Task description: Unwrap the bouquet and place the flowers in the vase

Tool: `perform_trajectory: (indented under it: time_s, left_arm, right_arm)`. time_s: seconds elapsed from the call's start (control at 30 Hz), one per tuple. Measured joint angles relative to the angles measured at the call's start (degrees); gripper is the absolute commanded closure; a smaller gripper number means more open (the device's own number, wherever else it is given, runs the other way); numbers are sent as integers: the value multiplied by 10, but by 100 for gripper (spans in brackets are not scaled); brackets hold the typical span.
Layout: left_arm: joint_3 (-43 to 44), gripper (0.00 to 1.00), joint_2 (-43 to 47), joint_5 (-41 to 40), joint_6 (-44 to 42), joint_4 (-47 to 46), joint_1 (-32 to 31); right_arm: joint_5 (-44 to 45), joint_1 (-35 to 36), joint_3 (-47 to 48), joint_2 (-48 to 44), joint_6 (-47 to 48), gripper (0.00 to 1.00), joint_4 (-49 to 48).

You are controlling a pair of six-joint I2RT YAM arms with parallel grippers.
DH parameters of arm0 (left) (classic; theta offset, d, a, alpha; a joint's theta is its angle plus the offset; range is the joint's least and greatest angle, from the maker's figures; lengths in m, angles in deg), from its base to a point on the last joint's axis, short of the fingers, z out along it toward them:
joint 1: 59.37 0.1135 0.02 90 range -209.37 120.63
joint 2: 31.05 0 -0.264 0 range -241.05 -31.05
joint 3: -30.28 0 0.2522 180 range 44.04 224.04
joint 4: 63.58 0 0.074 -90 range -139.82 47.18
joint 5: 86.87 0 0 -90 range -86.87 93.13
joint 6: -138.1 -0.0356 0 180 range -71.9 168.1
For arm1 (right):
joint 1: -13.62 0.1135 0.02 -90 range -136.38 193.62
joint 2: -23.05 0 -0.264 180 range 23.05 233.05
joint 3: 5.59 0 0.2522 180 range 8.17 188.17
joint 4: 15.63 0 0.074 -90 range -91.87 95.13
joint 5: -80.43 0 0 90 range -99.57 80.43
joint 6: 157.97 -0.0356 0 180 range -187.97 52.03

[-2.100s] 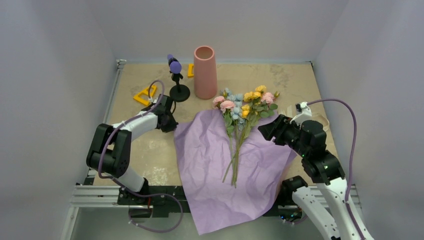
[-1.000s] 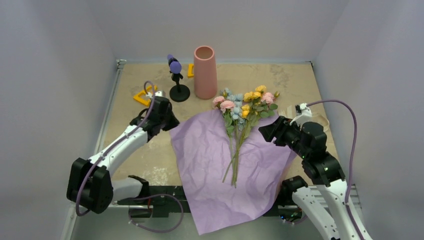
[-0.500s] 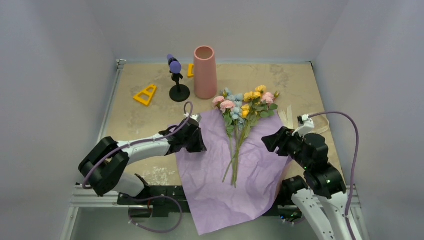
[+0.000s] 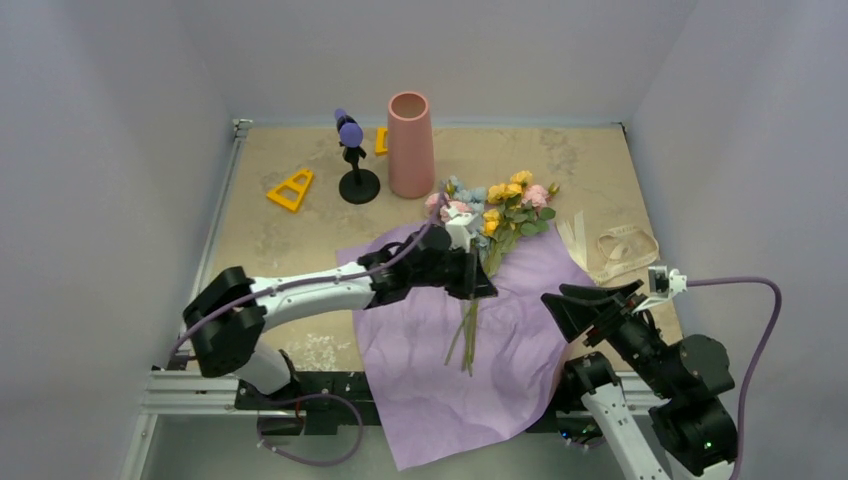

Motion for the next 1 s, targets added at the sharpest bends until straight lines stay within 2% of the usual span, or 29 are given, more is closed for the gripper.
perform_trajectory:
  time_s: [0.1, 0.2, 0.43, 0.73, 1.0]
  left_arm:
    - [69, 84, -80, 28, 11, -57, -49]
    - [92, 83, -143, 52, 30, -84, -67]
    - [202, 83, -274, 89, 39, -66, -107]
    - [239, 82, -338, 131, 73, -87, -154]
    - [278, 82, -343, 141, 70, -87, -167]
  right_arm:
    - [-2, 0, 7, 0, -8, 36, -10]
    - [-10, 0, 7, 1, -15, 36, -10]
    - [-10, 0, 5, 1, -21, 36, -10]
    - [-7, 0, 2, 0, -23, 36, -10]
    - [0, 0, -10, -12, -25, 36, -7]
